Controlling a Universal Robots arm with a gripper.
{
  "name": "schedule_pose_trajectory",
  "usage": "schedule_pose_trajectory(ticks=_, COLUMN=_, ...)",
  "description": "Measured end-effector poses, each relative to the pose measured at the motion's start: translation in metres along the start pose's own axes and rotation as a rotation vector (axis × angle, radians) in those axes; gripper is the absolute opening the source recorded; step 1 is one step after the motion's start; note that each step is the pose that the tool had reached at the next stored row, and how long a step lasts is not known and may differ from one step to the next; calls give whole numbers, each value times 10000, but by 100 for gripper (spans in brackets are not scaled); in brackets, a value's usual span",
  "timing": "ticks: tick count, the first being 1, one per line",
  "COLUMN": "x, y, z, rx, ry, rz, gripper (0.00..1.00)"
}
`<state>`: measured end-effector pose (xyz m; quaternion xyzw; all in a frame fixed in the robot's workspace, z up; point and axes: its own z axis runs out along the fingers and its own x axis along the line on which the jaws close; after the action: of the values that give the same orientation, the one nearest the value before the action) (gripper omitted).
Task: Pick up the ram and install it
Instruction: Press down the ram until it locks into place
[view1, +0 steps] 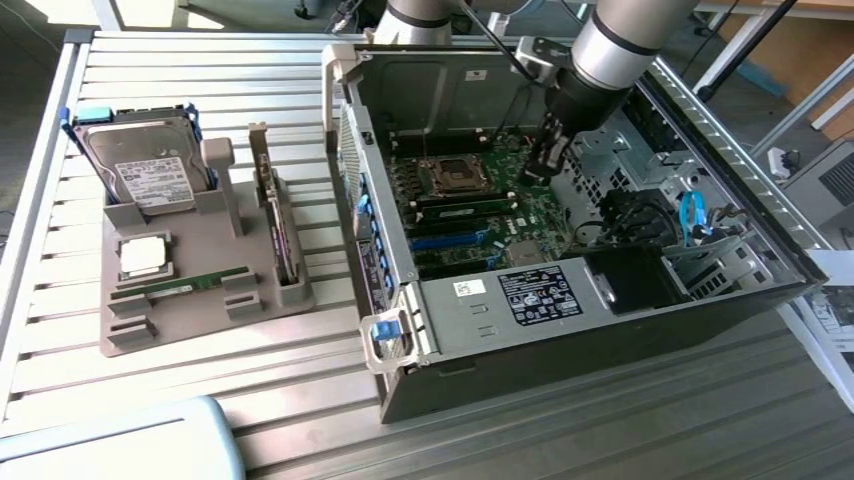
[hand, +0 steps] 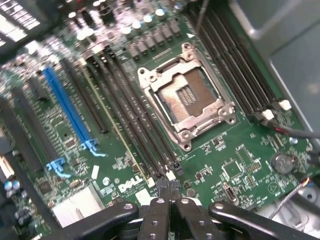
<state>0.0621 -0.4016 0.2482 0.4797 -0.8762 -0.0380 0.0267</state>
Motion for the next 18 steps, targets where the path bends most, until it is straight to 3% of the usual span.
schedule_pose_trajectory(ticks=9, x=0, y=0, z=1, rx=-19, ry=-170, rz=1837, gripper=11)
schedule_pose_trajectory(ticks=18, x=0, y=1, z=1, rx=-32, ry=-279, rz=3018, gripper=11)
